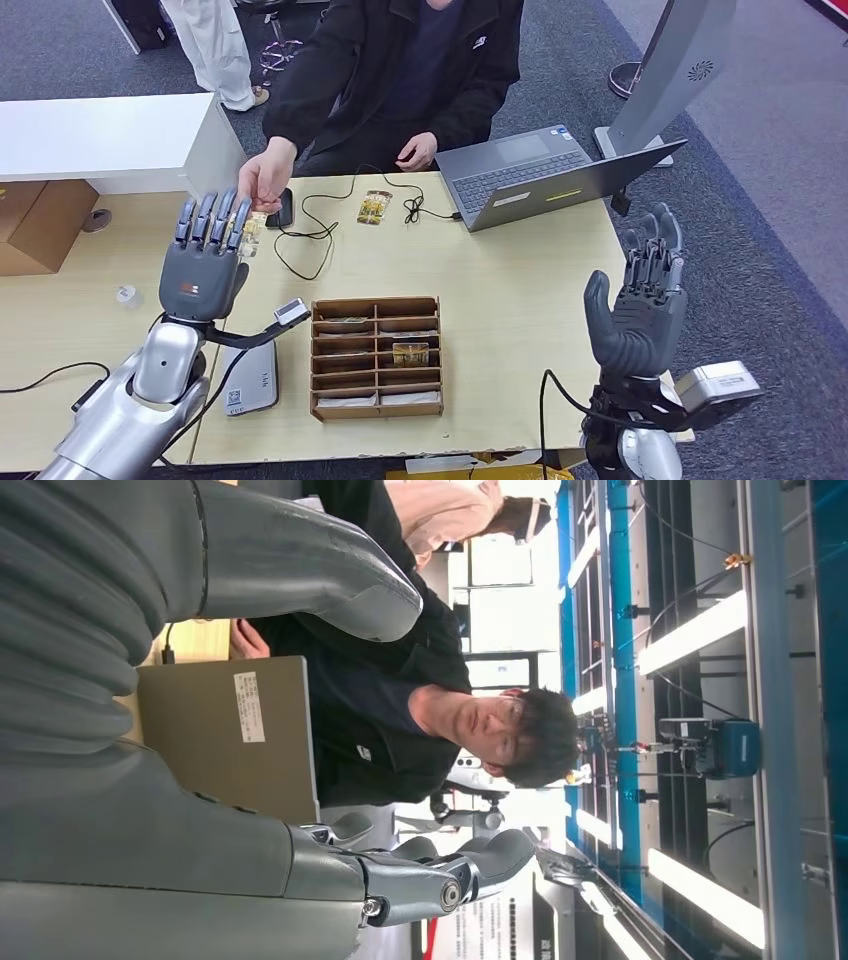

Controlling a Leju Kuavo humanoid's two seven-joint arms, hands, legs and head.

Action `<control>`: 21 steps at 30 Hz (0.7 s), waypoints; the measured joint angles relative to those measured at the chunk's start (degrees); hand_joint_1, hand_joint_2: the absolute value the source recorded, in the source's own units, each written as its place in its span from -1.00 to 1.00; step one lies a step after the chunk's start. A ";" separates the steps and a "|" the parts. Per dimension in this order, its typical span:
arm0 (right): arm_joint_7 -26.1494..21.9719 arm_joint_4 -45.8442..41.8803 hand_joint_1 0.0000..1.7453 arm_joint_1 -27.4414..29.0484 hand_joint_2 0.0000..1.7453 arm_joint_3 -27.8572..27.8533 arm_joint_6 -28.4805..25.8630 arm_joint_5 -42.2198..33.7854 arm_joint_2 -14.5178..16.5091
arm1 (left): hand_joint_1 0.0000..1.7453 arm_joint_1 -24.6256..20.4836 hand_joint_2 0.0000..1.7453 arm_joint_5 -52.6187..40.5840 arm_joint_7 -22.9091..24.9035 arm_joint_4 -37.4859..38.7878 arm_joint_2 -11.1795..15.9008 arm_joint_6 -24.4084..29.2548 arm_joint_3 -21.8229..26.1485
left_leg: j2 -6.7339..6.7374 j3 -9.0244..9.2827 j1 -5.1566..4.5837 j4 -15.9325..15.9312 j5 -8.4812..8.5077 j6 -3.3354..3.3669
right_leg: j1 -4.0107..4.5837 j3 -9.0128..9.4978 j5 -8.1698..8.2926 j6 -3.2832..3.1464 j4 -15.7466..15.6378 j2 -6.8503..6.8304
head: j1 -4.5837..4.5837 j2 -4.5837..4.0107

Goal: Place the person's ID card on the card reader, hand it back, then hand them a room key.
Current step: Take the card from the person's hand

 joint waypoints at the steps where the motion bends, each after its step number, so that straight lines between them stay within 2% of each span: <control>1: -0.02 0.00 -1.00 0.02 1.00 0.00 0.00 -0.02 0.00 | -1.00 -0.22 1.00 0.01 0.38 -0.03 0.19 -0.14 -0.81 | 0.00 0.00 0.00 0.00 0.00 0.00 | 0.00 0.00 0.00 0.00 0.00 0.00 | 0.00 0.00; 10: -0.05 0.00 -1.00 0.03 1.00 0.00 0.00 -0.04 0.00 | -1.00 -1.60 1.00 -0.01 1.08 -0.21 0.75 -0.64 -4.76 | 0.00 0.00 0.00 0.00 0.00 0.00 | 0.00 0.00 0.00 0.00 0.00 0.00 | -0.01 0.00; 14: -0.06 0.00 -1.00 0.03 1.00 0.00 -0.02 -0.04 0.00 | 1.00 -1.83 1.00 -0.01 -0.98 -0.21 0.38 -0.58 -4.92 | 0.00 0.00 0.00 0.00 0.00 0.00 | 0.00 0.00 0.00 0.00 0.00 0.00 | 0.00 0.00; 21: -0.12 0.00 -1.00 0.03 1.00 0.00 -0.08 -0.04 0.00 | 1.00 -1.84 1.00 0.05 -3.67 -0.21 -0.91 -0.47 -4.89 | 0.00 0.00 0.00 0.00 0.00 0.00 | 0.00 0.00 0.00 0.00 0.00 0.00 | 0.01 0.00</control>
